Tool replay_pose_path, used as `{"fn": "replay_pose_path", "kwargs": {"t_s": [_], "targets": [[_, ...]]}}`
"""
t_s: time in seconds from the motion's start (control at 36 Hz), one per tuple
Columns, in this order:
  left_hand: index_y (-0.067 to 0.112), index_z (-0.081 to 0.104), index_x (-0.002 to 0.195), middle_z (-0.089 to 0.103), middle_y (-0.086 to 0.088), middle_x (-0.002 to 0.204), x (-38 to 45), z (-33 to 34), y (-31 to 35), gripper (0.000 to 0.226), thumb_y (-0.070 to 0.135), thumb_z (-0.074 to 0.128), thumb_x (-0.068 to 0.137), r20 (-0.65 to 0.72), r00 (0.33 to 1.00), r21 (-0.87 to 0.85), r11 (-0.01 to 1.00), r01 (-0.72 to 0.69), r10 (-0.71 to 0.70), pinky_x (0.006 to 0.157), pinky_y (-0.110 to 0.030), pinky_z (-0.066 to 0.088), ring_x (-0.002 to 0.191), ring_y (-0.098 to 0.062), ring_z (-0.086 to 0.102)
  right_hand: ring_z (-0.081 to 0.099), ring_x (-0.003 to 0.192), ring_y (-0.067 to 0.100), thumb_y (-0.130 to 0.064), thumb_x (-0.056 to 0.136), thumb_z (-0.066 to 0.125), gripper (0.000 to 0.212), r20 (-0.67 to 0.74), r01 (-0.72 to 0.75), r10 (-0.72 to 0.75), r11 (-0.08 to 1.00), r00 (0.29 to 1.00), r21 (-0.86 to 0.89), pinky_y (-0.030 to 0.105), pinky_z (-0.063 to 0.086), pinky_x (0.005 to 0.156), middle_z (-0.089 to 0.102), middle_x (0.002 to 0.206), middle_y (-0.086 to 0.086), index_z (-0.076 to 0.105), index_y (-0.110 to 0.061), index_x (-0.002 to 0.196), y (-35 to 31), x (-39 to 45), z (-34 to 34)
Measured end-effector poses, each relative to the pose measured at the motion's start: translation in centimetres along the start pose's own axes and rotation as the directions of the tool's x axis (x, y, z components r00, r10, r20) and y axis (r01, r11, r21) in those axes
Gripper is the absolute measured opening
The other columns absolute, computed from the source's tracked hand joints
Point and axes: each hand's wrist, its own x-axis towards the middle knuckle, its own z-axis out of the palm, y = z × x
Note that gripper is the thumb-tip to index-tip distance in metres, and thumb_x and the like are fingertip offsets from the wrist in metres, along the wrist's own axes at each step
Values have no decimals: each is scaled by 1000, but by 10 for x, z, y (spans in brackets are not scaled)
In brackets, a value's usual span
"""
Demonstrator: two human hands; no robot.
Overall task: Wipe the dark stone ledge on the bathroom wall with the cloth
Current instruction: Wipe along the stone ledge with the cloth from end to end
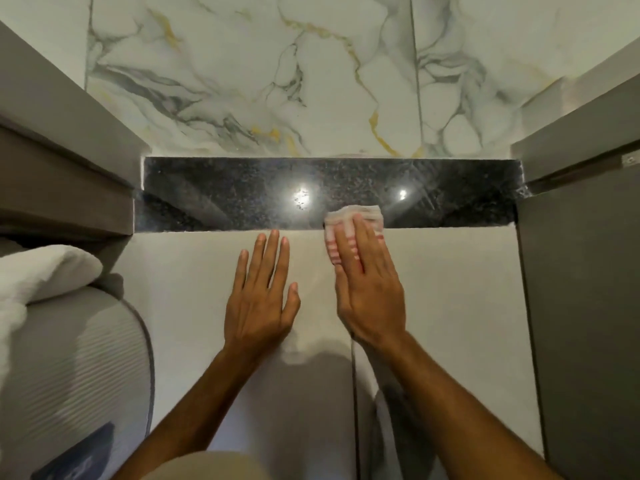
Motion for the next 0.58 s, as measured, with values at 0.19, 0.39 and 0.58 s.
{"fn": "replay_pose_path", "kwargs": {"t_s": [0.19,0.39,0.58], "targets": [[11,17,174,10,-12,183,11,10,12,75,46,31,109,-7,999,12,999,-49,49,139,-43,-4,170,-30,7,16,173,31,-32,118,40,66,-93,-307,306,952,947,9,47,22,142,16,185,11,18,-12,177,19,74,-8],[6,26,171,18,-17,180,13,7,17,75,44,34,107,-26,998,4,998,-55,55,138,-41,-9,168,-35,15,12,174,24,-31,115,45,71,-41,-87,87,996,995,-14,38,15,141,13,187,4,13,-22,178,17,32,-1],[11,19,173,11,-12,183,19,13,44,76,48,33,109,25,990,2,990,-142,142,139,-51,4,170,-32,9,2,175,25,-36,119,31,67,-28,-449,448,893,893,-27,45,15,143,1,187,3,4,-20,178,67,16,-24]]}}
